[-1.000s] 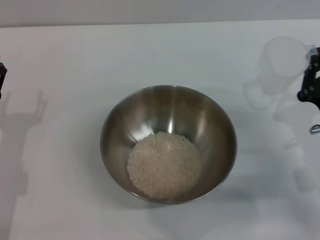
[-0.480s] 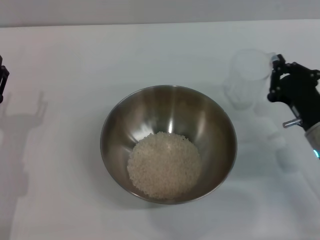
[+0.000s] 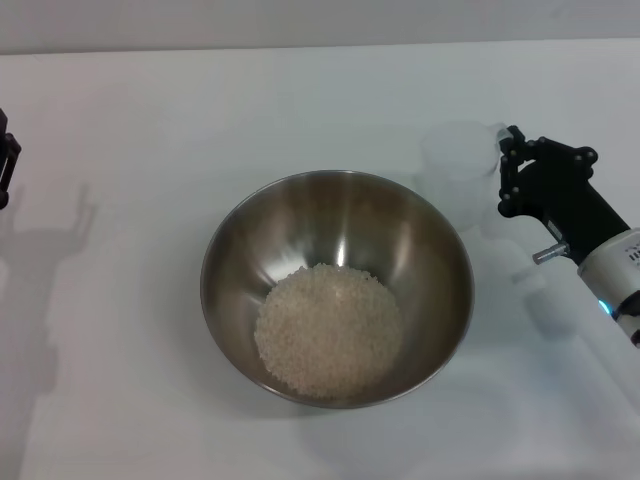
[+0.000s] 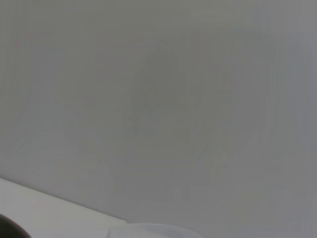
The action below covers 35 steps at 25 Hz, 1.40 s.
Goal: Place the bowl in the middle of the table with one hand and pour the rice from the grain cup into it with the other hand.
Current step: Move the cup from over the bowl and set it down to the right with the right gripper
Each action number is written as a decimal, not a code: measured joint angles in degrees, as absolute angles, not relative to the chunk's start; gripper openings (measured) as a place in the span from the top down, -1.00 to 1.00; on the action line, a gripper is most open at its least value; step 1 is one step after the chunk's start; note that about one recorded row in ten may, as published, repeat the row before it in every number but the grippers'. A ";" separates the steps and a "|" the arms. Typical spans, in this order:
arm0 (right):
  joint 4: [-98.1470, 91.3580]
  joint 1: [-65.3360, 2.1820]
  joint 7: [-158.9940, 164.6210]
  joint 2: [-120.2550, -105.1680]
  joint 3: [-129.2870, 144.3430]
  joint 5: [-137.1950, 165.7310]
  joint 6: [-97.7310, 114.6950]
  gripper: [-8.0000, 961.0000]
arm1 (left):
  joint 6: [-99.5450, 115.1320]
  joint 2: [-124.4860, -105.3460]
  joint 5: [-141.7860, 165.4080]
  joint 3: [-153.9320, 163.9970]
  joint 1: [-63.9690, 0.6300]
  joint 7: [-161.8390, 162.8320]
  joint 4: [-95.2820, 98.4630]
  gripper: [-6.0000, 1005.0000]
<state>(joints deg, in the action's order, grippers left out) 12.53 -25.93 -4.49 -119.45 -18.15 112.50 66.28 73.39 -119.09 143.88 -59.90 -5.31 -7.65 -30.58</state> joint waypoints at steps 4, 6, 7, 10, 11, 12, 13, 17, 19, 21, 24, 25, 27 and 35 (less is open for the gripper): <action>12.46 -26.81 -4.49 -119.44 -17.39 112.50 64.15 0.79 | 73.38 -119.09 143.88 -59.73 -5.33 -7.64 -30.58 -0.60; 12.44 -26.99 -4.49 -119.44 -17.26 112.50 63.83 0.79 | 73.38 -119.09 143.88 -59.64 -5.38 -7.65 -30.58 -0.60; 12.43 -27.09 -4.51 -119.44 -17.14 112.56 63.65 0.79 | 73.38 -119.09 143.88 -59.59 -5.41 -7.65 -30.58 -0.60; 12.40 -27.43 -4.53 -119.44 -16.72 112.94 63.37 0.79 | 73.38 -119.09 143.88 -59.47 -5.44 -7.64 -30.58 -0.60; 12.40 -27.56 -4.54 -119.44 -16.63 113.03 63.36 0.79 | 73.38 -119.09 143.88 -59.45 -5.44 -7.64 -30.58 -0.60; 12.37 -27.67 -4.54 -119.44 -16.58 113.19 63.32 0.79 | 73.38 -119.09 143.88 -59.44 -5.45 -7.64 -30.58 -0.60; 12.35 -27.76 -4.54 -119.44 -16.56 113.41 63.21 0.79 | 73.38 -119.09 143.88 -59.43 -5.45 -7.65 -30.58 -0.60; 12.34 -28.36 -4.56 -119.44 -16.56 114.07 61.62 0.78 | 73.38 -119.09 143.88 -59.41 -5.46 -7.64 -30.61 -0.60; 12.32 -28.66 -4.57 -119.44 -16.57 114.88 60.46 0.78 | 73.38 -119.09 143.88 -59.41 -5.51 -7.64 -30.65 -0.60; 12.41 -28.75 -4.57 -119.45 -16.65 115.66 59.97 0.78 | 73.38 -119.09 143.88 -59.41 -5.52 -7.64 -30.67 -0.60; 12.81 -28.72 -4.57 -119.60 -17.23 115.81 59.81 0.78 | 73.38 -119.09 143.88 -59.41 -5.54 -7.65 -30.68 -0.60; 12.81 -28.72 -4.57 -119.60 -17.23 115.81 59.81 0.77 | 73.38 -119.09 143.88 -59.41 -5.54 -7.65 -30.68 -0.60; 12.88 -28.63 -4.35 -119.64 -17.29 115.75 59.72 0.77 | 73.38 -119.09 143.87 -59.38 -5.54 -7.65 -30.68 -0.60; 13.28 -27.67 -4.21 -119.71 -16.75 115.78 59.58 0.44 | 73.38 -119.09 143.88 -59.32 -5.54 -7.65 -30.67 -0.60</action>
<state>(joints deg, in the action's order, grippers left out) 13.28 -27.67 -4.21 -119.71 -16.75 115.78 59.58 73.38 -119.09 143.88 -59.32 -5.54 -7.65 -30.67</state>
